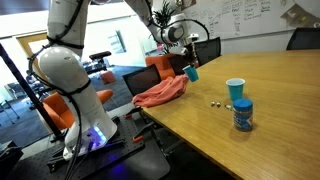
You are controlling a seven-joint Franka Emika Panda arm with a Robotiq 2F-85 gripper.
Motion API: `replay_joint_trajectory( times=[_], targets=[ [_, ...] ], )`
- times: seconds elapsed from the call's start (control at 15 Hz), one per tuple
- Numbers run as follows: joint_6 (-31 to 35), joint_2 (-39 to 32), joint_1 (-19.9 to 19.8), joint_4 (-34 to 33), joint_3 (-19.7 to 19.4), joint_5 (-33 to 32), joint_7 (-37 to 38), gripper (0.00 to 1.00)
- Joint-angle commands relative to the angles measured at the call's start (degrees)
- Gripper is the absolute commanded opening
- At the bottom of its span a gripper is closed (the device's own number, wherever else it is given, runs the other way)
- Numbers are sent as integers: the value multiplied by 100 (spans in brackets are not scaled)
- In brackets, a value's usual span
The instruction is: Pour the contents in the blue cup on the left into the cup on the right
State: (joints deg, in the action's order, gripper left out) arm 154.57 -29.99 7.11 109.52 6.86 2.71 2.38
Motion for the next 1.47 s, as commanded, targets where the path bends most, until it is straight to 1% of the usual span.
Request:
replay_joint_trajectory(
  times=[0.0,0.2,0.27,0.4,0.53,0.87,1.07,1.2,1.4],
  targets=[
    [-600,573,-224,113,-136,-28,-141,1],
    [-1185,758,-266,-51,-450,-385,-162,1],
    [-1388,801,-247,-131,-595,-623,-142,1],
    [-1706,872,-258,-251,-767,-1028,-210,1],
    [-1855,852,-202,-392,-973,-1589,-119,1],
    [-1647,547,-91,-641,-1376,-3090,80,1],
    [-1458,184,44,-874,-1678,-4153,437,1],
    [-1374,-103,97,-1091,-1819,-4828,881,1],
    [-1341,-527,145,-1445,-1924,-5591,1662,1]
  ],
)
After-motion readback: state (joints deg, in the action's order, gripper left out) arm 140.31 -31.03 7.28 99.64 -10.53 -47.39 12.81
